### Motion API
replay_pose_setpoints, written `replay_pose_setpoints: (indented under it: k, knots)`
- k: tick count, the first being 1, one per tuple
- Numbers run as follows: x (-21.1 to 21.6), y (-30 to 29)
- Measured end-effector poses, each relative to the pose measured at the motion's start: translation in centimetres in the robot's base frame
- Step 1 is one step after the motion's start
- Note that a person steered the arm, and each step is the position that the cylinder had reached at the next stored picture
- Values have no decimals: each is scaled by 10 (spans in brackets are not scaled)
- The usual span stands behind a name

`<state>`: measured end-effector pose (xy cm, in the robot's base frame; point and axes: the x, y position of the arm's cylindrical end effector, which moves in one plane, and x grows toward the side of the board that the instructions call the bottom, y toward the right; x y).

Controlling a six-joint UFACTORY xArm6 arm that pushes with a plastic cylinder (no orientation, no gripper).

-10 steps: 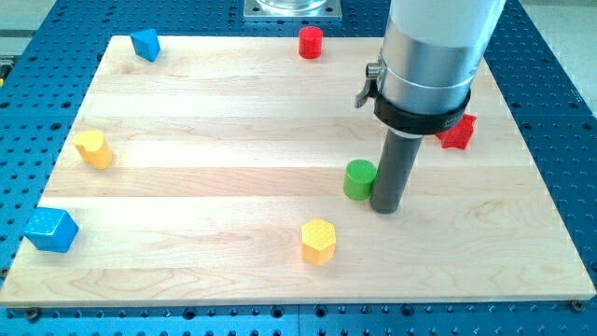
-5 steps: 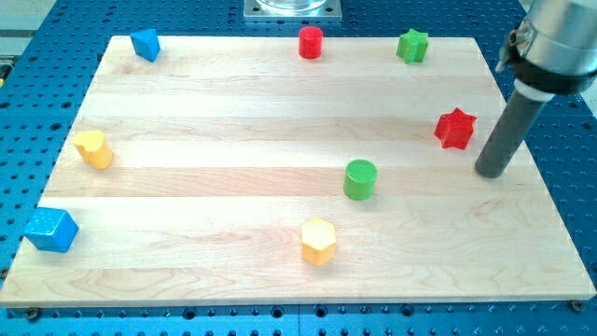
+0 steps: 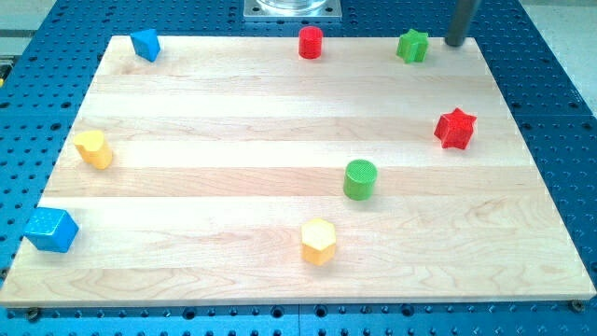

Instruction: Push the green star into the green circle

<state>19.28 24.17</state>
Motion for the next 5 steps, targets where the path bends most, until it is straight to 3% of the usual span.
replay_pose_setpoints:
  k: [1,2,3,5]
  knots:
    - [24,-77]
    - [92,-88]
    - [131,-113]
    - [110,-109]
